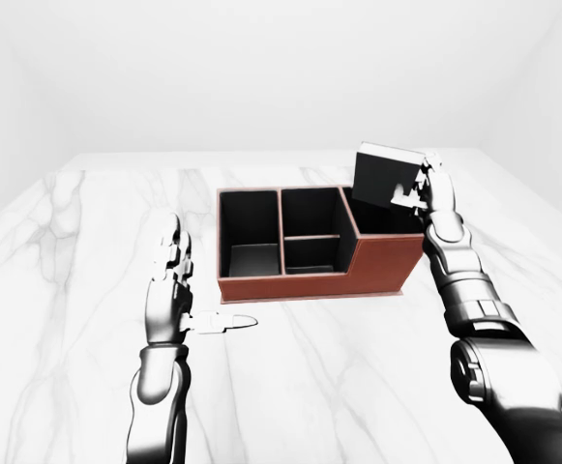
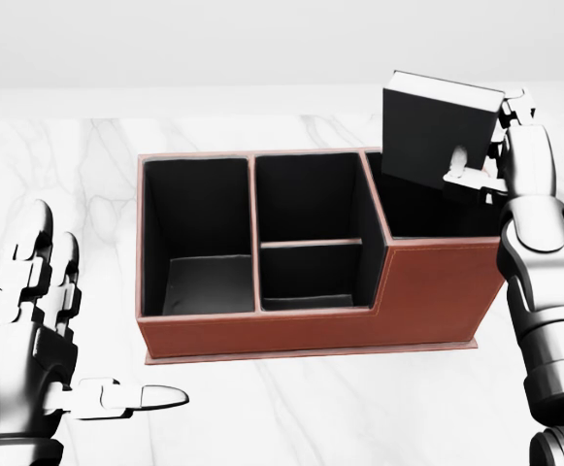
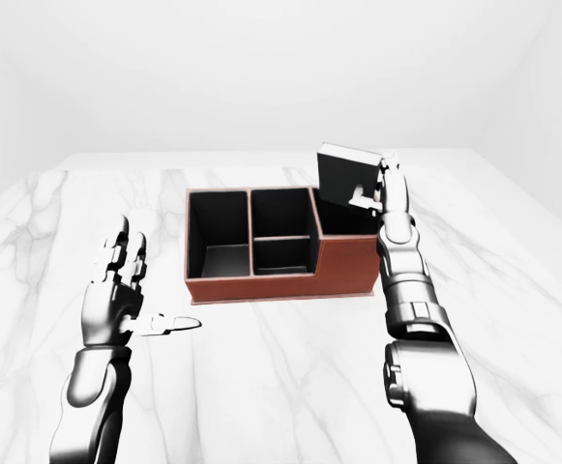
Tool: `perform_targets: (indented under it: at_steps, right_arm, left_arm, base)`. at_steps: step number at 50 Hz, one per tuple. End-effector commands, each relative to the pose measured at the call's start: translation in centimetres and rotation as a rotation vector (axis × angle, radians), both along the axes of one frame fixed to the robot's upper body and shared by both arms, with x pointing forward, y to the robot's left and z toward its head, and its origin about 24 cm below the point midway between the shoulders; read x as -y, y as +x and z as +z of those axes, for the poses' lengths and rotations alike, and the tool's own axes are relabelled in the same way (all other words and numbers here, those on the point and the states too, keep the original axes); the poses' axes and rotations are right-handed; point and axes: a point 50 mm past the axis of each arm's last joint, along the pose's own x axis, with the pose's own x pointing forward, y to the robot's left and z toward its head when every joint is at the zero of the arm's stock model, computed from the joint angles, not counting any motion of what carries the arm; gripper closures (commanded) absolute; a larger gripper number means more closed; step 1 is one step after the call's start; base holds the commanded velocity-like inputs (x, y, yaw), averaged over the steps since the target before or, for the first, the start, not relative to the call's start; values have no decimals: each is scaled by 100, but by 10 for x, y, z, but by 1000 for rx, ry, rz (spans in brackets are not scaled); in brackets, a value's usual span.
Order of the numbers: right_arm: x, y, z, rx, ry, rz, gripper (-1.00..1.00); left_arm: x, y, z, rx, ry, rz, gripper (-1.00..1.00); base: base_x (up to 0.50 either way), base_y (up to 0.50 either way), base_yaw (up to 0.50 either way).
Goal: Pick up the book and place it in the right compartment of the caddy.
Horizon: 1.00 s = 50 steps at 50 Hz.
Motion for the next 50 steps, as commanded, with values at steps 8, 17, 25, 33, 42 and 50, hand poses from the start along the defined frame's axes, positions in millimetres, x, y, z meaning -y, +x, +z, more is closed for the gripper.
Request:
perform_targets:
  at_steps: [8,17,25,33,42,50]
  right_arm:
    - [7,2,-5,-34,51,-36,100]
    - [8,1,-17,-84,58,-49,100]
    - [12,0,-24,-119,58,-68,100]
    - [13,0,-25,-126,56,-70,100]
    - [12,6,-16,-133,33,-74,100]
    - [9,8,-12,-134,20,-68,100]
  left_arm:
    - [1,-2,-2,-10,-2,-10,-100]
    - [2,-3,0,2,-1,-10,-100]
    - [1,-3,-1,-6,-2,-10,-100]
    - [1,-2,-1,-6,-2,-11,-100]
    - [1,-2,-2,-8,-1,-11,-100]
    - [1,-1,-3,-12,-1,-12,-100]
  base:
    - [0,0,0]
    - [0,0,0]
    - [0,0,0]
    - [0,0,0]
    - [0,0,0]
    - [0,0,0]
